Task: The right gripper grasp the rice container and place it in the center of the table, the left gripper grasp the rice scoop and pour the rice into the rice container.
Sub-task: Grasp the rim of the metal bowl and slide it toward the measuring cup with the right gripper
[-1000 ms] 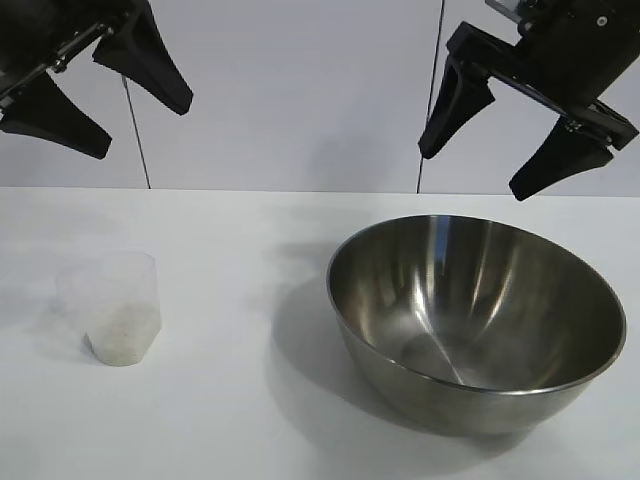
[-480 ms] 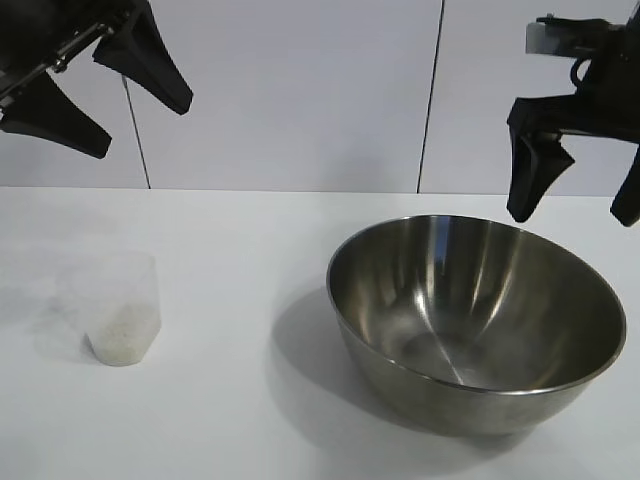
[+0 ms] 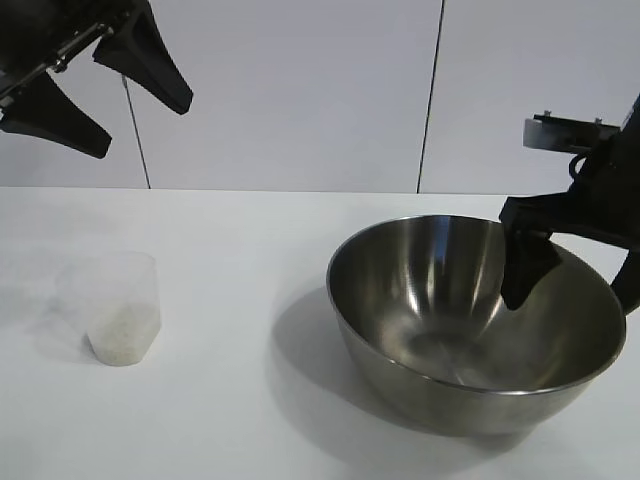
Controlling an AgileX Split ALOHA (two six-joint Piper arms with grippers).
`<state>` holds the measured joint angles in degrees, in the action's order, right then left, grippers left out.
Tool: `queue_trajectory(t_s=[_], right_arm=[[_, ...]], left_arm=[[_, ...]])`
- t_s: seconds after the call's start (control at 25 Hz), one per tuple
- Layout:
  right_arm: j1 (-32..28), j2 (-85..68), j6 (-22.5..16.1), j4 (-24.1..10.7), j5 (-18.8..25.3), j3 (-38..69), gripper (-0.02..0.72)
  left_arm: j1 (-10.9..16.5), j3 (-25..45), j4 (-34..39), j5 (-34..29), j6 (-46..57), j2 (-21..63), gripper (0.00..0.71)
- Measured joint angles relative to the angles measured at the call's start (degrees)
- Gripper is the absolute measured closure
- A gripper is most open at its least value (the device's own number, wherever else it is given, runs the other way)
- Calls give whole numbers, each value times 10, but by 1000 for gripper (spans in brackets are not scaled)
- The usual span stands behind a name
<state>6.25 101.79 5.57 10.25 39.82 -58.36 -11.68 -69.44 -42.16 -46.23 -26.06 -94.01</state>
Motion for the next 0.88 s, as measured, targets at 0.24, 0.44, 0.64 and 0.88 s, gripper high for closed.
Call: queue_trajectory(t_s=[0.24,0.44,0.64,0.88], right_arm=[[0,27,0,19,-19,0,297],[0,36,0,24,-19,0,587],[0,36,30,76,-13,0,688],[0,20,93,168,-7,-1,692]], left_arm=[[0,0,0,0,0,0,53],[0,0,0,0,0,0,53],[0,0,0,0,0,0,53],[0,0,0,1,0,0,53]])
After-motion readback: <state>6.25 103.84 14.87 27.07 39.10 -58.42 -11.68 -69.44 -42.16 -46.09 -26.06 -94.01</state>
